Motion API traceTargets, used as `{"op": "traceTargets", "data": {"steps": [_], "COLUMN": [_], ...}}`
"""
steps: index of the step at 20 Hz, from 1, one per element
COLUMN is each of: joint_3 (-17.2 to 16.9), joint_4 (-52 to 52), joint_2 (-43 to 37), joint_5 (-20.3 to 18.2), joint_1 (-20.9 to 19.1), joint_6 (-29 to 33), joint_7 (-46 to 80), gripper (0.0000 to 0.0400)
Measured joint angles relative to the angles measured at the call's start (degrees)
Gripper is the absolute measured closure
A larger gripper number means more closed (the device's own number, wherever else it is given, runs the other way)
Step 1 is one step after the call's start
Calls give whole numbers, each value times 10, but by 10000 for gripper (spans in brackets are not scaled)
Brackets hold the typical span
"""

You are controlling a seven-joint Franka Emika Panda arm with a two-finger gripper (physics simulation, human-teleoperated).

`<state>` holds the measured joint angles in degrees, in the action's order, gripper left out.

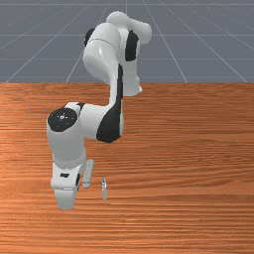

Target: Rotate the USB body for 90 degree with plug right ward

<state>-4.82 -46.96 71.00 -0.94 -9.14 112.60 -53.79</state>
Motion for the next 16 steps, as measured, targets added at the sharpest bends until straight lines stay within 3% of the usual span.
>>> {"op": "traceTargets", "data": {"steps": [4,16], "joint_3": [5,8], "joint_4": [-49,-84], "joint_2": [-27,-47], "joint_5": [2,1], "joint_1": [32,70], "joint_6": [21,35], "joint_7": [19,66], "gripper": [400,400]}}
